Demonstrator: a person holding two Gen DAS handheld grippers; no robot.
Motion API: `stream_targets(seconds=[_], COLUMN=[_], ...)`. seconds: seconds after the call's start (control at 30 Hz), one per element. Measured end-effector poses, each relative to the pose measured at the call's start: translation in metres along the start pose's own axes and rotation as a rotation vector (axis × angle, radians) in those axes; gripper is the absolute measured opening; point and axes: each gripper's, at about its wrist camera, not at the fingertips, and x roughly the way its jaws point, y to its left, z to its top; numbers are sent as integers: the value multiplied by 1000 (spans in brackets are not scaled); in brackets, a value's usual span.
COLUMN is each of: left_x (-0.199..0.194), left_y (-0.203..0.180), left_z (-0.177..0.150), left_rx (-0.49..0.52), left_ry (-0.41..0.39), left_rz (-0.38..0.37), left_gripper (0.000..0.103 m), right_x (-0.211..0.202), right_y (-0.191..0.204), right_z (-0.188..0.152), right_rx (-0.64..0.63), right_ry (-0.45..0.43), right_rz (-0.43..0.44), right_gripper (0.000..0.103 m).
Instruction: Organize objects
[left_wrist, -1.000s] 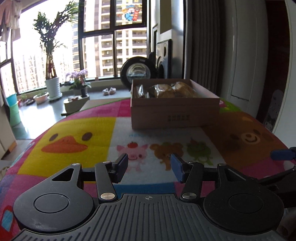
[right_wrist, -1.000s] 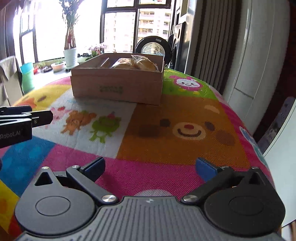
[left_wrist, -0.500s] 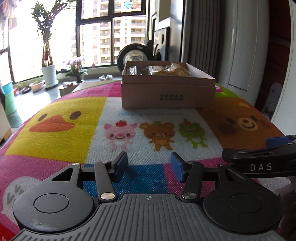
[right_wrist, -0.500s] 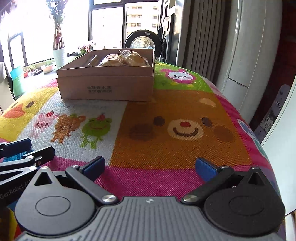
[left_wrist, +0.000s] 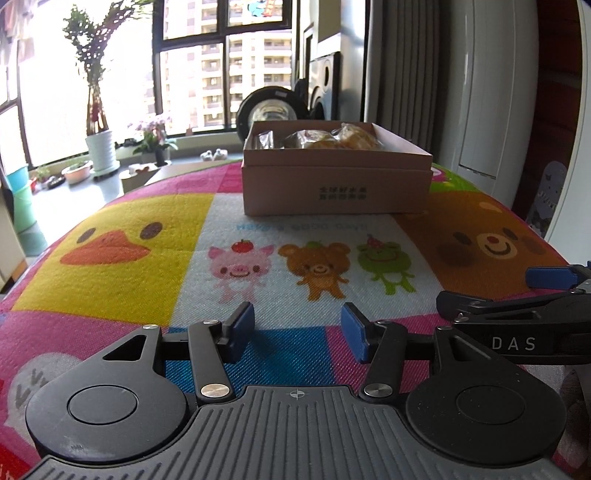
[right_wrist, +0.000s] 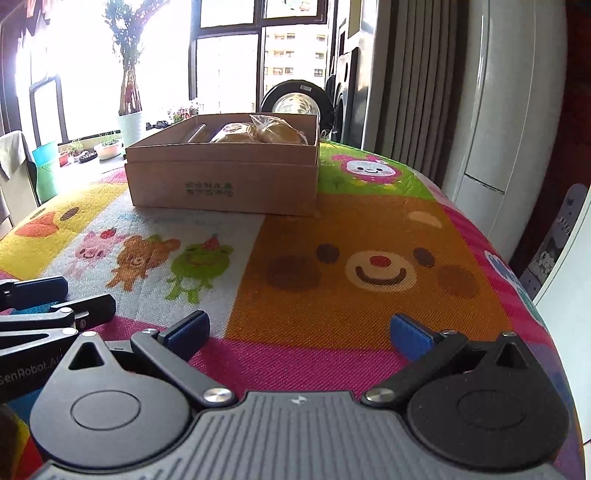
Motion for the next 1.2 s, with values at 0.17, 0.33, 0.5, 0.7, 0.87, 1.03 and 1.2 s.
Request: stream_targets(seconds=[0.17,0.33,0.5,0.7,0.87,1.03,1.2], left_x=[0,0,0,0,0,0,0], left_y=[1,1,1,0,0,0,0], left_z=[0,0,0,0,0,0,1], left_rx=[-2,-2,-3,-6,-8,-8,-9], left_ry=[-1,-1,0,1,0,0,0], left_rz=[-1,-1,0,6,5,5,5], left_gripper=[58,58,59,60,60,60,60], right_x=[0,0,0,0,0,0,0], right_y=[-2,-2,-2,-2,-2,-2,-2], right_z=[-1,-1,-1,-1,-1,-1,-1], right_rx=[8,11,11,11,11,11,11], right_ry=[3,3,3,3,3,3,3], right_rz=[10,13,13,13,13,12,12], right_gripper=[103,103,103,103,103,103,103])
